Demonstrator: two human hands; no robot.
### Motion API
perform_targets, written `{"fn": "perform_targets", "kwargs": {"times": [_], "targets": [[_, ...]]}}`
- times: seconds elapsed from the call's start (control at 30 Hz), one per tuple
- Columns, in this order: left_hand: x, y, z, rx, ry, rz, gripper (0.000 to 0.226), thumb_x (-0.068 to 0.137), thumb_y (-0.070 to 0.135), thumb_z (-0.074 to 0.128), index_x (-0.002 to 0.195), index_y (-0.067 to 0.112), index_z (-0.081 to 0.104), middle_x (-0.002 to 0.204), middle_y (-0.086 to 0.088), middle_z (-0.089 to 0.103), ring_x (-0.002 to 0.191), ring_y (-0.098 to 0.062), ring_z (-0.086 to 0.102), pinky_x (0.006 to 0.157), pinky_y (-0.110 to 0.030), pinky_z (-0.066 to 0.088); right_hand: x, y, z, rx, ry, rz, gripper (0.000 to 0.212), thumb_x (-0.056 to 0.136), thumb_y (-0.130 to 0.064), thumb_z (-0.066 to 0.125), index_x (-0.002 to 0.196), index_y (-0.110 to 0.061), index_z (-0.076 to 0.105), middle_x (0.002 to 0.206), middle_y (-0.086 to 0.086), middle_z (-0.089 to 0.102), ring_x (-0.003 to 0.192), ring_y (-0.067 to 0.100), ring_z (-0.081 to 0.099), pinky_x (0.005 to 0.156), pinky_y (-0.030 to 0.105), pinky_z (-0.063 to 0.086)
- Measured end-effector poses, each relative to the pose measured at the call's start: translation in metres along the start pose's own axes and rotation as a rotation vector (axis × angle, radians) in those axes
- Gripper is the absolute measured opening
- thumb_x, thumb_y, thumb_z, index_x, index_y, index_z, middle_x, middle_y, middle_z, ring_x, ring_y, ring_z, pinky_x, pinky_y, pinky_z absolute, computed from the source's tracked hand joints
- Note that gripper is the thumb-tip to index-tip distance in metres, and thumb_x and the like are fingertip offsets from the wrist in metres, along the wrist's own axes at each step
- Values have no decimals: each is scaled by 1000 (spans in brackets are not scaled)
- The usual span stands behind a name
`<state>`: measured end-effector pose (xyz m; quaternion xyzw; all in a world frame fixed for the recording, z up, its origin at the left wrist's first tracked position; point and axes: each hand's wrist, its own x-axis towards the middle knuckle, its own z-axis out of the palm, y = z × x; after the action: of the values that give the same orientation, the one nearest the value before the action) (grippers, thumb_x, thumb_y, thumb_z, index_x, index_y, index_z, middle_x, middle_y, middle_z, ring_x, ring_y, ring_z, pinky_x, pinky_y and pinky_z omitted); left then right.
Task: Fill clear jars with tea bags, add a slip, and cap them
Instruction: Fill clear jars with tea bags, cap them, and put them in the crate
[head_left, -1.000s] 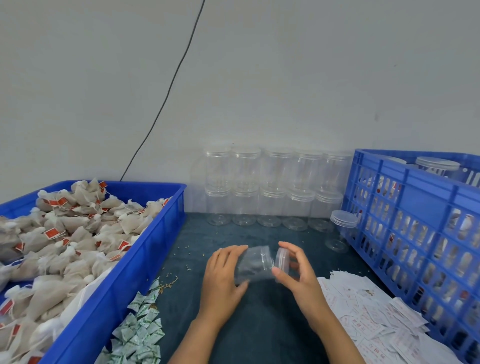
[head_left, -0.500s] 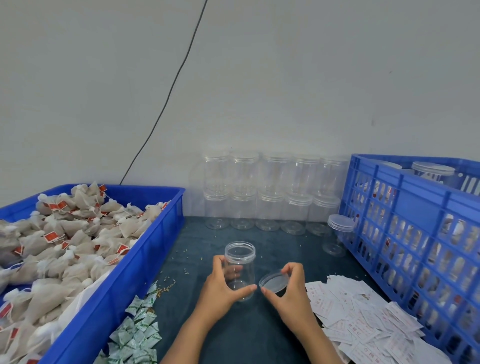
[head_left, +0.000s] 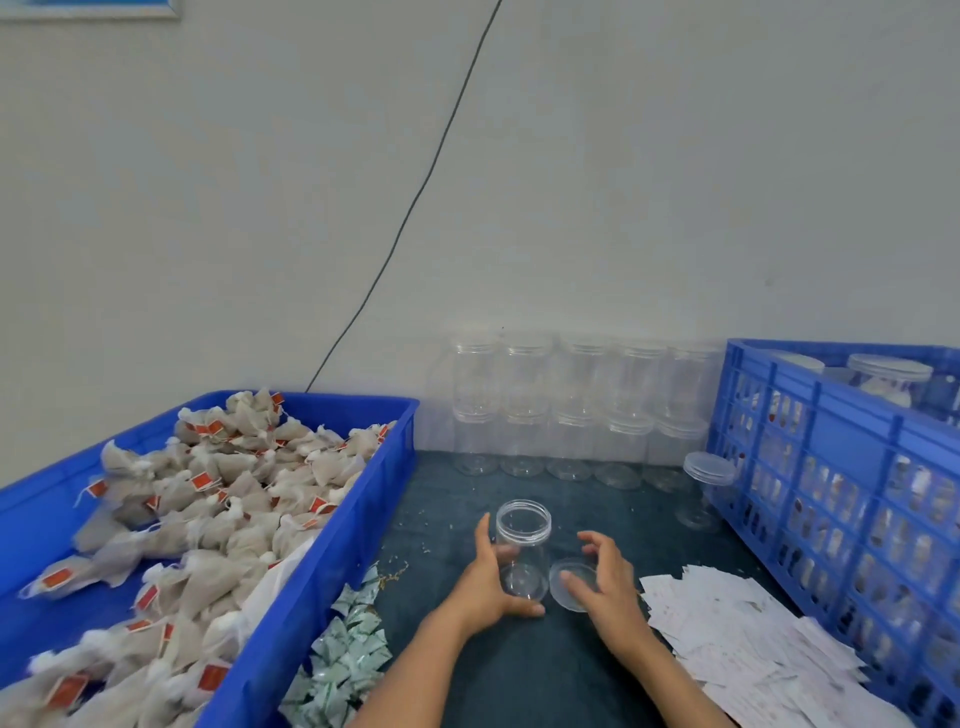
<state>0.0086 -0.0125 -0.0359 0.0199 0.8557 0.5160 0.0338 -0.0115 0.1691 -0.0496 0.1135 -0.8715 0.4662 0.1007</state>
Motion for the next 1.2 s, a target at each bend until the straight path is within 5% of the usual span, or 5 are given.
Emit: {"fn": "perform_targets", "kwargs": {"times": [0.23, 0.5, 0.63, 0.87, 1.2], "targets": [[-14, 42, -48, -8, 46, -288, 110, 86, 5, 66, 150, 13, -24, 150, -25, 33, 131, -34, 45, 101, -34, 43, 4, -65, -24, 281, 367, -68, 38, 84, 15, 42, 91, -17, 61, 102, -4, 59, 105, 19, 50, 90, 31, 37], [-34, 83, -148, -41, 440, 11, 28, 87, -11, 49, 109, 2, 60, 111, -14, 64, 93, -22, 58, 75, -31, 49, 20, -192, 1, 506, 23, -197, 34, 83, 18, 39, 83, -7, 61, 84, 2, 64, 81, 10, 58, 78, 18, 45], [-56, 39, -199, 363, 548, -48, 25, 89, -2, 54, 108, 10, 63, 112, -5, 66, 103, -20, 62, 90, -36, 52, 12, -208, 42, 506, -213, -166, 38, 82, 20, 35, 94, -2, 63, 96, 11, 67, 83, 10, 61, 69, 10, 46], [-63, -46, -219, 691, 205, -431, 67, 92, 44, 57, 149, 26, 28, 146, -12, 43, 133, -29, 42, 108, -39, 38, 14, -223, 110, 456, -414, -192, 50, 81, 21, 31, 110, -3, 64, 114, 11, 67, 105, 11, 60, 80, 6, 45], [-45, -50, -204, 853, 251, -322, 51, 97, 57, 38, 126, 20, 57, 124, -6, 62, 109, -25, 60, 80, -31, 44, 28, -219, 152, 140, -457, -264, 43, 89, 8, 38, 118, -16, 58, 122, -4, 60, 112, 9, 53, 85, 10, 40]]}}
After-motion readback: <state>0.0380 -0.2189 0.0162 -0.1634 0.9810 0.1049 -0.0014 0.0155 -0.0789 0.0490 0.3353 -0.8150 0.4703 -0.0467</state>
